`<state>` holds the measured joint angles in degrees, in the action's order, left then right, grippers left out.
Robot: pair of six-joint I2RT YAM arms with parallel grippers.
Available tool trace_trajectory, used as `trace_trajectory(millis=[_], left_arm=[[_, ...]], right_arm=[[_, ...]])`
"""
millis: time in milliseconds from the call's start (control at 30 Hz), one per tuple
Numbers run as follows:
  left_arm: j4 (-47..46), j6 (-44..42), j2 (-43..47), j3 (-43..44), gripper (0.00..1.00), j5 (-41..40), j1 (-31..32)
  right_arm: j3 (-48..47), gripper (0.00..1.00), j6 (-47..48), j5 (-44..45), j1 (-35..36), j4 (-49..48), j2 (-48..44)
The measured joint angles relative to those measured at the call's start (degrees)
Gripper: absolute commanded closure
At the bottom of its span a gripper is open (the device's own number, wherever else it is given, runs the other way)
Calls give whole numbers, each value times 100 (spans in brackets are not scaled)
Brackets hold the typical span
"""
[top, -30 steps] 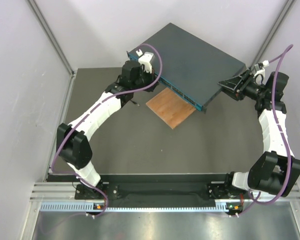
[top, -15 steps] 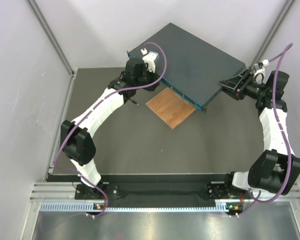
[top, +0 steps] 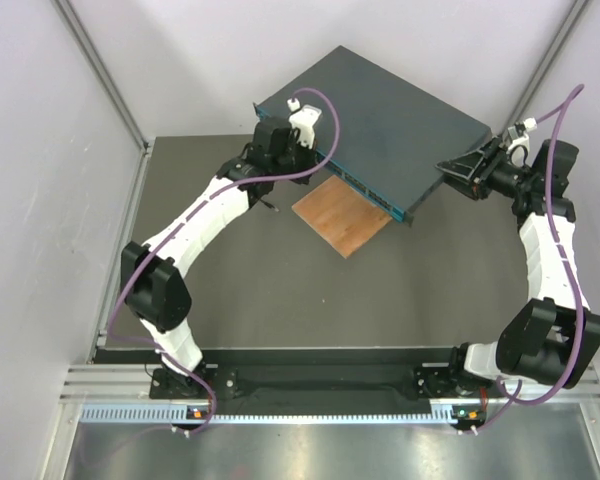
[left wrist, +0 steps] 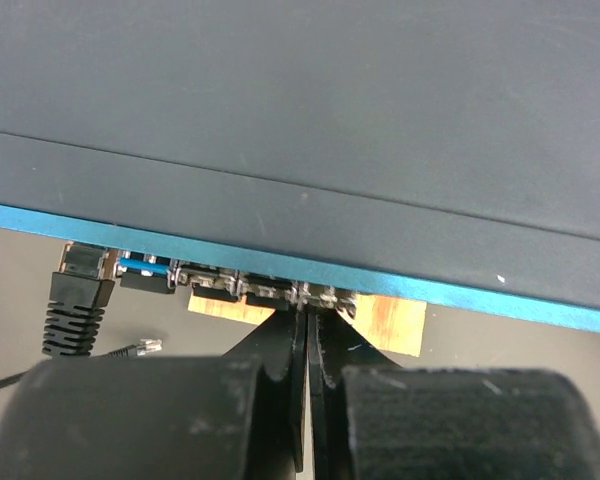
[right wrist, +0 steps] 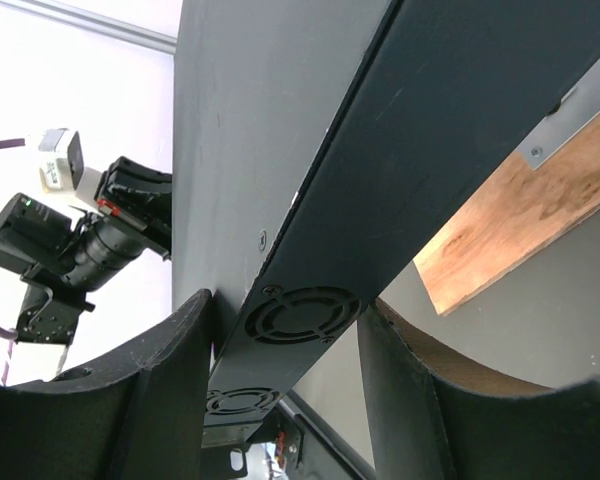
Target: Insert the plug into the switch port
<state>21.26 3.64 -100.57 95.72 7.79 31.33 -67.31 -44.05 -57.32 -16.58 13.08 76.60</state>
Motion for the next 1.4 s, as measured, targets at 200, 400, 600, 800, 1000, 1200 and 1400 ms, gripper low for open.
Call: trace_trajectory(millis=[200,400,600,800,1000,1200,1400], left_arm=[[-203,-22,634,-461,99,153,-57],[-26,201,1884,-1156,86,457,-439],[382,337,2658,-1510,74,813,-1047],[876,396,2848,-1674,25,1432,-1768],[1335,579,2859,-1808,1,2000,-2564],[1757,704,2796,-1805,1,2153,-3115],[2127,658,2629,-1805,1,2063,-3515]], right_arm=[[-142,98,173,4,0,256,50],[-289,77,343,-42,-11,503,136],[-498,42,603,-52,-24,881,219],[-599,0,1462,103,-92,955,205],[-601,0,2280,177,-437,1532,-46],[-778,0,3294,221,-955,2463,-496],[-1071,0,4701,492,-1016,3484,-918]])
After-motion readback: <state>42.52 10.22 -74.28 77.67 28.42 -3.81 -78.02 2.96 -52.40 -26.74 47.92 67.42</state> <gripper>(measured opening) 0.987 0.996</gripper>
